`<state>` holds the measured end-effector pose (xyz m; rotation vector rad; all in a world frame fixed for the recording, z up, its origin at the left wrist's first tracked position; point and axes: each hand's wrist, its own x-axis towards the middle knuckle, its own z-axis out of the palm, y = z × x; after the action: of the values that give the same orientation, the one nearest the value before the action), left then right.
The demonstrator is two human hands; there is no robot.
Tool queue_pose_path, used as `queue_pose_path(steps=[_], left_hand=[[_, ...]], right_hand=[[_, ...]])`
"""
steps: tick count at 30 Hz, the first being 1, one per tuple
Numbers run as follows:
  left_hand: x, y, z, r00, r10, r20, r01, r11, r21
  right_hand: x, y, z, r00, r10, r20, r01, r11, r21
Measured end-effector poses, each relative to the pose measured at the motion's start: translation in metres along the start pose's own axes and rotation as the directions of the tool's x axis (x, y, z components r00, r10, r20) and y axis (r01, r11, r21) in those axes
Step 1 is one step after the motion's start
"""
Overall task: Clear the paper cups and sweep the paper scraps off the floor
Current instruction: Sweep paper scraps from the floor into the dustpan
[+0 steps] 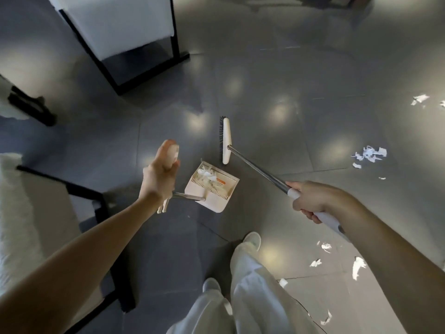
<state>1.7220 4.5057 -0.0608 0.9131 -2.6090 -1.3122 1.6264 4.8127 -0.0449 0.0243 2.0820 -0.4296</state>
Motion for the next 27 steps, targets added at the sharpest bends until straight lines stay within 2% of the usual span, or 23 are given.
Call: queue_pose_path(steps=[6,9,13,17,21,27], left_hand=[[0.068,0.068,0.052,0.991,0.086,0.102,-0.092,0.995,0.050],[0.103,0.112,0.091,0.975,0.150,0.162,-0.160,0.986,0.047],[0.148,0.170,0.140,0.933,0.253,0.257,-0.270,0.962,0.031],[0.193,0.228,0.201,0.854,0.361,0.373,-0.389,0.921,0.000],[0.228,0.283,0.262,0.683,0.515,0.518,-0.605,0.796,0.006],[0.270,0.345,0.345,0.558,0.528,0.640,-0.625,0.775,-0.094]], right_hand=[[0.020,0.019,-0.066,1.000,0.008,-0.026,-0.008,1.000,-0.005],[0.028,0.040,-0.110,0.997,0.056,-0.061,-0.051,0.996,0.078],[0.035,0.066,-0.148,0.985,0.141,-0.099,-0.105,0.947,0.305],[0.036,0.090,-0.186,0.971,0.212,-0.109,-0.144,0.885,0.442],[0.029,0.113,-0.220,0.952,0.278,-0.129,-0.142,0.775,0.615],[0.036,0.144,-0.258,0.882,0.436,-0.178,-0.201,0.690,0.695]])
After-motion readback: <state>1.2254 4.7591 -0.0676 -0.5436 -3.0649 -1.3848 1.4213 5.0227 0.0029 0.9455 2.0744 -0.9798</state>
